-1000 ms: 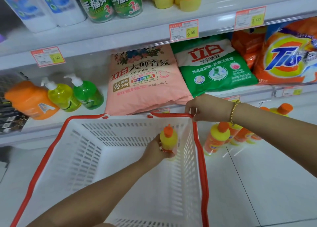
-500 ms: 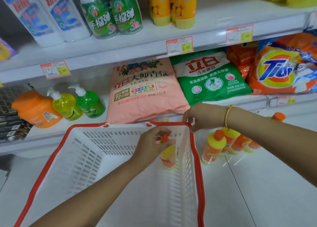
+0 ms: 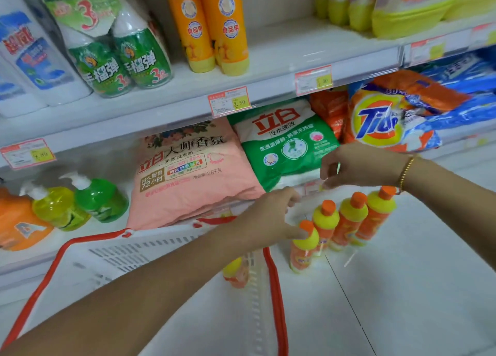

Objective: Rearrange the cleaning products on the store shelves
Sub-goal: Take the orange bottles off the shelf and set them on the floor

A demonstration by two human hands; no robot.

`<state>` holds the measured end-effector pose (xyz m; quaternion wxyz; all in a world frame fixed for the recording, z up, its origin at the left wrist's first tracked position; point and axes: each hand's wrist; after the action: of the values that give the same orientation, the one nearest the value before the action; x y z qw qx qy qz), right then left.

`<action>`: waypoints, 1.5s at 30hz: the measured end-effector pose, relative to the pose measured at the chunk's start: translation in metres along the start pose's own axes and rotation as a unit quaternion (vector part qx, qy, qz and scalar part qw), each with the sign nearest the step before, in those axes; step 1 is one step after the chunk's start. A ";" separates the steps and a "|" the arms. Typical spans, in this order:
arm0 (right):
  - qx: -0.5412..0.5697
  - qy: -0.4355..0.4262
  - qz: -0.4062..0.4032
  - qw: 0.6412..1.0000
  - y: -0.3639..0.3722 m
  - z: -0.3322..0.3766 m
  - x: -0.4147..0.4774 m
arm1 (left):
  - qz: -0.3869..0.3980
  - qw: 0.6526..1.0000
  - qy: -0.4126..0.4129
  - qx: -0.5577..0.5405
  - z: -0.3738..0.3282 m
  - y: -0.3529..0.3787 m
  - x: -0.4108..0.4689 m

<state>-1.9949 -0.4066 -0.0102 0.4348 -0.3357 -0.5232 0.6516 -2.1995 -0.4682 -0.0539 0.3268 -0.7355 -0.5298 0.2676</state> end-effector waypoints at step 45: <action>0.140 -0.046 -0.542 0.828 -0.215 -0.016 0.034 | -0.400 0.882 0.191 -0.161 -0.183 -0.197 0.080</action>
<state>-1.9475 -0.3534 0.1956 0.7357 0.0960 -0.5438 0.3922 -2.1589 -0.3835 0.2106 0.3781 -0.5406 -0.7419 -0.1201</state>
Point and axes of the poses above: each hand's wrist, its own x-axis towards the middle knuckle, its own y-axis out of the palm, z = x × y, and after that the axes turned 14 degrees about -z, right-handed
